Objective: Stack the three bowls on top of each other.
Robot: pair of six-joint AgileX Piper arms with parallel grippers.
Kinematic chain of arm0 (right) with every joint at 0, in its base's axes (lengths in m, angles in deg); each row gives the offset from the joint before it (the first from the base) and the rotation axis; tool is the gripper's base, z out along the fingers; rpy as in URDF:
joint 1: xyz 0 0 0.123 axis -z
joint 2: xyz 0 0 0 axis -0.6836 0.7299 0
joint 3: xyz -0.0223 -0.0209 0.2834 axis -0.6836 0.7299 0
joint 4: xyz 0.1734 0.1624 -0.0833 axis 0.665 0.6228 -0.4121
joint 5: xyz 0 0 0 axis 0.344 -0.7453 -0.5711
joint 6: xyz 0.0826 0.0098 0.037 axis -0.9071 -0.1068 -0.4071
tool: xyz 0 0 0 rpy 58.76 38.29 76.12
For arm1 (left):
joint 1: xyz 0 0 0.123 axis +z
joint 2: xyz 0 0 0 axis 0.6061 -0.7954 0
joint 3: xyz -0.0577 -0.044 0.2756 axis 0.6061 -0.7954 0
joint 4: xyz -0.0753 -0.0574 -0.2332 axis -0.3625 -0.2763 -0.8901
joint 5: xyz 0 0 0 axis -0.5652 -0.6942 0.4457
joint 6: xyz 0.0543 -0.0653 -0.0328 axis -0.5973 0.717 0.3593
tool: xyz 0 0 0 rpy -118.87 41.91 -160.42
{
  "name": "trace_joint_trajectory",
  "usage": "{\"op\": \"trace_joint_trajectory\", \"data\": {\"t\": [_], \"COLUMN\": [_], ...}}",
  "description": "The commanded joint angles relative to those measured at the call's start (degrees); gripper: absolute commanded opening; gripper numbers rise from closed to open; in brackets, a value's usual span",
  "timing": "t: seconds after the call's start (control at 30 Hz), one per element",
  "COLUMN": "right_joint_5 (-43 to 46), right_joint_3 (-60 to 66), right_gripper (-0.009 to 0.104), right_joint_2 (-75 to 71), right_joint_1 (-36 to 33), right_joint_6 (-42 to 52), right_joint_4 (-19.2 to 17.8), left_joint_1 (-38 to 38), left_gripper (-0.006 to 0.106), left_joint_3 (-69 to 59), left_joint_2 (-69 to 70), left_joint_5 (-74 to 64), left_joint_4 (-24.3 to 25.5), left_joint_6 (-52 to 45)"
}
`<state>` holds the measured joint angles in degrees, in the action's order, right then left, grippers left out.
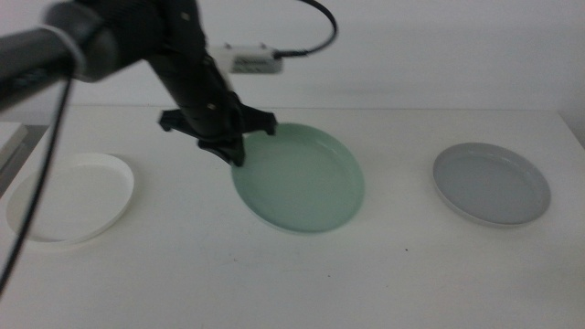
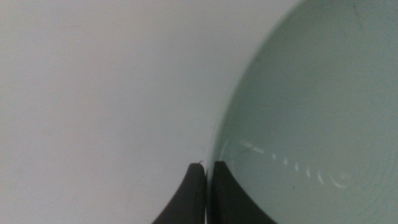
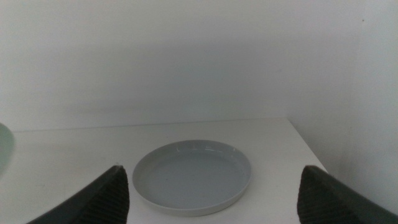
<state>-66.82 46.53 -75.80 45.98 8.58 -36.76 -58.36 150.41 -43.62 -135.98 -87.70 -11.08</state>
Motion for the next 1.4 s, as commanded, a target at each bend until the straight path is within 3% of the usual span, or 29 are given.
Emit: {"op": "trace_joint_trajectory", "data": {"t": [0.0,0.33,0.73,0.87,1.13,1.3,1.37], "right_joint_5": [0.7,0.7,0.7,0.7,0.7,0.7,0.7], "right_joint_3": [0.2,0.2,0.2,0.2,0.2,0.2,0.2], "right_gripper": [0.093,0.093,0.093,0.093,0.093,0.093,0.093], "right_joint_2": [-0.3,-0.3,-0.3,-0.3,-0.3,-0.3,-0.3], "right_joint_1": [0.0,0.0,0.0,0.0,0.0,0.0,0.0], "right_joint_6": [0.0,0.0,0.0,0.0,0.0,0.0,0.0], "right_joint_4": [-0.5,-0.5,-0.5,-0.5,-0.5,-0.5,-0.5], "left_joint_1": [-1.2,-2.1,-2.0,-1.7,0.5,3.1,3.6], "left_gripper": [-0.002,-0.002,0.002,0.02,0.094,0.094,0.094], "left_joint_3": [2.2,2.7,2.7,2.7,5.7,5.8,5.8], "left_joint_2": [-2.5,-10.4,-13.6,-13.6,-11.2,-4.3,-1.6], "left_joint_5": [-0.6,3.5,4.6,3.7,-5.9,-6.4,-6.4], "left_joint_4": [-0.2,-4.8,-4.7,-4.3,-3.9,-2.8,-0.2], "left_joint_6": [0.7,-1.2,-1.2,-1.2,-6.1,-6.2,-5.9]}}
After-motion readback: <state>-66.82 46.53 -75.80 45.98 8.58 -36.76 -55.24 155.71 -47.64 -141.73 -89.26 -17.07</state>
